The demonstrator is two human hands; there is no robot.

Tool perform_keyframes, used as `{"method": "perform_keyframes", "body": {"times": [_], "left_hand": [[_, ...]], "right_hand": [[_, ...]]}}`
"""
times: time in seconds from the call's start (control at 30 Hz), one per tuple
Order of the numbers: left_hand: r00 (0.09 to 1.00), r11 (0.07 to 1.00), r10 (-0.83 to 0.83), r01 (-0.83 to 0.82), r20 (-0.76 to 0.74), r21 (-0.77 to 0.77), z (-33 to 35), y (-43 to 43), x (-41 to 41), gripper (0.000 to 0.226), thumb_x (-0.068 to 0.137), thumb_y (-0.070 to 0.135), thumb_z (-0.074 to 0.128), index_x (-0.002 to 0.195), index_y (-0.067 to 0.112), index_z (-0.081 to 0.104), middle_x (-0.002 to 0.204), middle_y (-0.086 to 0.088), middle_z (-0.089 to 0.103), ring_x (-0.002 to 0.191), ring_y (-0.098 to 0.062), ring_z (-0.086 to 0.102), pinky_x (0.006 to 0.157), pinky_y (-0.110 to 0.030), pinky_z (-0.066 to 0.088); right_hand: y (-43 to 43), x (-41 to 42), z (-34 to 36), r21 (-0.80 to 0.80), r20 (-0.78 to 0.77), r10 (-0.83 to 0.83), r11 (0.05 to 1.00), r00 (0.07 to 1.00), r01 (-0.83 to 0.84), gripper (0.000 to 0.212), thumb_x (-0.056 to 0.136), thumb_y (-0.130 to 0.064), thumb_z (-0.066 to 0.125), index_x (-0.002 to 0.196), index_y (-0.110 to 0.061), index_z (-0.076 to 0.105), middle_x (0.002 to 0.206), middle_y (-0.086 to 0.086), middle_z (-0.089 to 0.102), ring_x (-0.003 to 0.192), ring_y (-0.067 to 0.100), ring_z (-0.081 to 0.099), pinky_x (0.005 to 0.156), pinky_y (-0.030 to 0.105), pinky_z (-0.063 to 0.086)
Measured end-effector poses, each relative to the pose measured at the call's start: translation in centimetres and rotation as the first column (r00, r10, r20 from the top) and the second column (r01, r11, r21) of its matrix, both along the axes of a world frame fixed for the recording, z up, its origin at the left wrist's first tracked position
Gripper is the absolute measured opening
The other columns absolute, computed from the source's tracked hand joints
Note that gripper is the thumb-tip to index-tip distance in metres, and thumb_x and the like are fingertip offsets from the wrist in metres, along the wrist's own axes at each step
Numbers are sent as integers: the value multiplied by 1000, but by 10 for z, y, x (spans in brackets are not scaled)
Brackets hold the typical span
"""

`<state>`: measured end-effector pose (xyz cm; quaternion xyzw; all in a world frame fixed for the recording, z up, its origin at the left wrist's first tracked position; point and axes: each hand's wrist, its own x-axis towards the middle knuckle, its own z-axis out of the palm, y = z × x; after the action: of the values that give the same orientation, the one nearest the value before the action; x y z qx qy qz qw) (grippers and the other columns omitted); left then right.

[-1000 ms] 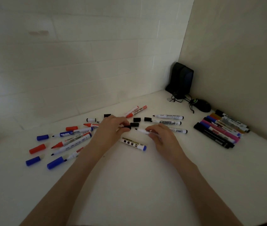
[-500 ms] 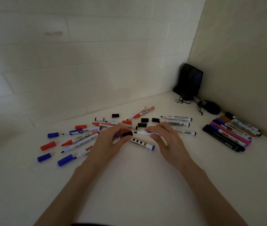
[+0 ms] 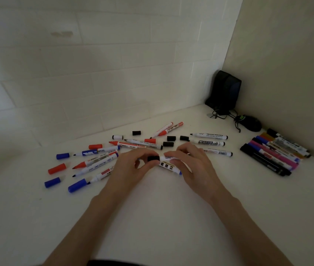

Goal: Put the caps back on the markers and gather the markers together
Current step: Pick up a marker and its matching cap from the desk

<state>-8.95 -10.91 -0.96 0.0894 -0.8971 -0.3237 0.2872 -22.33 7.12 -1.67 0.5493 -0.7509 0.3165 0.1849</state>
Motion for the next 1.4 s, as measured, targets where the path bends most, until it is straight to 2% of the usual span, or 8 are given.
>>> {"method": "perform_keyframes", "body": {"times": [0.17, 0.37, 0.57, 0.73, 0.83, 1.1, 1.27, 1.4], "left_hand": [[1000, 987, 7, -8, 7, 160, 0, 1, 5, 24, 80, 25, 77, 104, 25, 76, 91, 16, 74, 80, 0, 68, 80, -21, 57], [997, 974, 62, -51, -43, 223, -3, 13, 5, 20, 81, 17, 77, 101, 23, 76, 81, 17, 73, 74, -1, 69, 80, -20, 57], [997, 990, 44, -35, -62, 139, -6, 14, 5, 18, 84, 19, 75, 101, 25, 75, 89, 18, 73, 81, -3, 68, 81, -18, 55], [999, 998, 40, -38, -35, 49, -6, 20, 0, 32, 86, 39, 66, 118, 34, 66, 100, 23, 67, 86, 0, 62, 77, -15, 50], [998, 998, 56, -55, -43, 22, -5, 19, 1, 33, 86, 47, 61, 119, 45, 59, 99, 27, 62, 86, 0, 61, 73, -15, 49], [998, 998, 57, -57, 24, 7, -7, 22, 0, 25, 92, 28, 61, 111, 44, 57, 88, 25, 59, 78, 3, 60, 65, -8, 45], [996, 997, 72, -71, 61, -23, -9, 22, 0, 25, 93, 27, 61, 113, 41, 59, 85, 23, 58, 74, 9, 56, 63, -6, 37], [994, 996, 80, -77, 72, -47, -12, 19, -1, 24, 93, 27, 62, 116, 33, 65, 86, 19, 61, 72, 5, 57, 62, -6, 36]], "right_hand": [[0, 3, 2, -27, -33, -7, 1000, 999, 6, 32, 101, -32, 49, 117, -15, 71, 98, -1, 66, 86, 17, 57, 75, 39, 47], [-5, 6, -9, -72, -126, -85, 994, 988, 76, 22, 96, -16, 58, 110, -13, 74, 94, 0, 68, 80, 22, 58, 72, 34, 37], [-6, 8, -7, -28, -18, -59, 998, 998, 59, 26, 100, -25, 50, 111, -18, 73, 95, -4, 69, 83, 18, 59, 72, 36, 42], [8, -7, 3, 36, 232, -76, 997, 970, 70, 19, 94, -29, 65, 112, -31, 73, 99, -18, 69, 96, 3, 60, 92, 41, 45], [30, -29, 9, 32, 253, -173, 985, 952, 171, 21, 92, -28, 70, 112, -29, 74, 105, -15, 69, 103, 4, 56, 96, 39, 45], [122, -80, 11, 285, 295, -558, 826, 776, 486, 26, 95, -30, 65, 118, -23, 72, 100, -5, 61, 85, 9, 54, 77, 24, 44], [151, -98, 6, 243, 167, -762, 646, 625, 723, 25, 94, -28, 67, 117, -20, 72, 121, 5, 67, 106, 21, 61, 90, 34, 47], [145, -99, 3, 301, 41, -795, 587, 605, 751, 26, 93, -26, 68, 118, -20, 73, 120, 8, 68, 110, 25, 61, 94, 36, 46]]}}
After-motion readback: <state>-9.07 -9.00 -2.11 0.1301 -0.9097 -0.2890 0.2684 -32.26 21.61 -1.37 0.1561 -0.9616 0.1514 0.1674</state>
